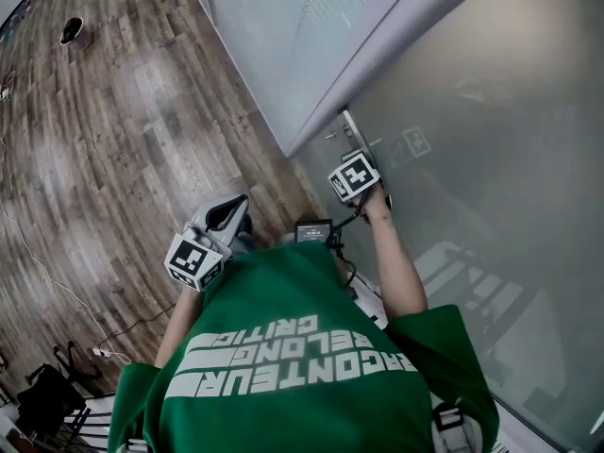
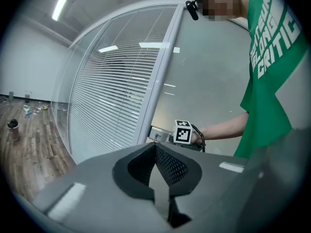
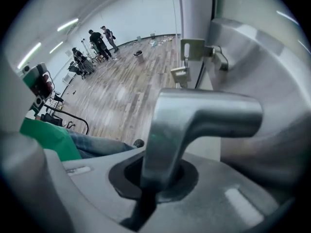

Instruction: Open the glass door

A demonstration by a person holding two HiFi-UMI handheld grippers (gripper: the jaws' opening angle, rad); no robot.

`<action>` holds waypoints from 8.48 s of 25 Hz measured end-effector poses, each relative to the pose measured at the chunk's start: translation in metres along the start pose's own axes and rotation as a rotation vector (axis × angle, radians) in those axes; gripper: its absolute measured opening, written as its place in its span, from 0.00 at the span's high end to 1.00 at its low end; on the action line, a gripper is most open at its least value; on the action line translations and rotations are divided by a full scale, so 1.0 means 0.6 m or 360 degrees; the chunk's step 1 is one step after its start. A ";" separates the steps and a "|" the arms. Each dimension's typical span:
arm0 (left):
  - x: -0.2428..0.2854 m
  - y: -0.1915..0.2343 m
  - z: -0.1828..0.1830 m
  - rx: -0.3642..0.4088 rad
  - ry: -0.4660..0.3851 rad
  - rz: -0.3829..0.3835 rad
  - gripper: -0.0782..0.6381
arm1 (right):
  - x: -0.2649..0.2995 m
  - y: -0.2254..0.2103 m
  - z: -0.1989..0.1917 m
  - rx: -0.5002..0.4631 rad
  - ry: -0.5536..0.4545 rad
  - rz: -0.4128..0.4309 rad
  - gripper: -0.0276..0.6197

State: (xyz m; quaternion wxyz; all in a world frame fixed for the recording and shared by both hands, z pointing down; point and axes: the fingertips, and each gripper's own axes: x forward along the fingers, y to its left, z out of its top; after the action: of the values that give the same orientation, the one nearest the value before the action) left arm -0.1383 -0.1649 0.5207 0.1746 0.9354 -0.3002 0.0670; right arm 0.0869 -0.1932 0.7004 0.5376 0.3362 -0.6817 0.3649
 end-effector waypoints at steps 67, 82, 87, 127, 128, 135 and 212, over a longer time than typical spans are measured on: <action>0.069 -0.119 0.011 0.0112 0.0039 0.0025 0.88 | -0.070 -0.249 0.025 0.0170 -0.0318 -0.0249 0.97; 0.107 -0.175 0.012 0.0129 0.0040 0.0081 0.88 | -0.111 -0.443 -0.030 0.0403 -0.0354 -0.0354 0.97; 0.142 -0.195 0.011 0.0156 0.0022 0.0058 0.88 | -0.122 -0.511 -0.050 0.0472 -0.0361 -0.0406 0.97; 0.647 -0.320 0.065 0.0258 0.0182 -0.0956 0.88 | -0.160 -0.814 -0.350 0.1025 -0.0289 -0.0507 0.97; 0.657 -0.322 0.065 0.0264 0.0188 -0.0970 0.88 | -0.160 -0.819 -0.357 0.1034 -0.0295 -0.0512 0.97; 0.713 -0.336 0.082 0.0285 0.0175 -0.1055 0.88 | -0.172 -0.851 -0.414 0.1117 -0.0297 -0.0526 0.97; 0.934 -0.560 0.067 0.0343 0.0243 -0.1203 0.88 | -0.300 -1.032 -1.003 0.2071 -0.0070 -0.0605 0.84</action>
State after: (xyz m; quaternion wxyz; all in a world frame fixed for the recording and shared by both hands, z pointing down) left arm 0.5138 -0.2263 0.5161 0.1097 0.9852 0.0877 0.0984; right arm 0.9426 0.0213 0.7021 0.2666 0.7127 -0.2629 0.5932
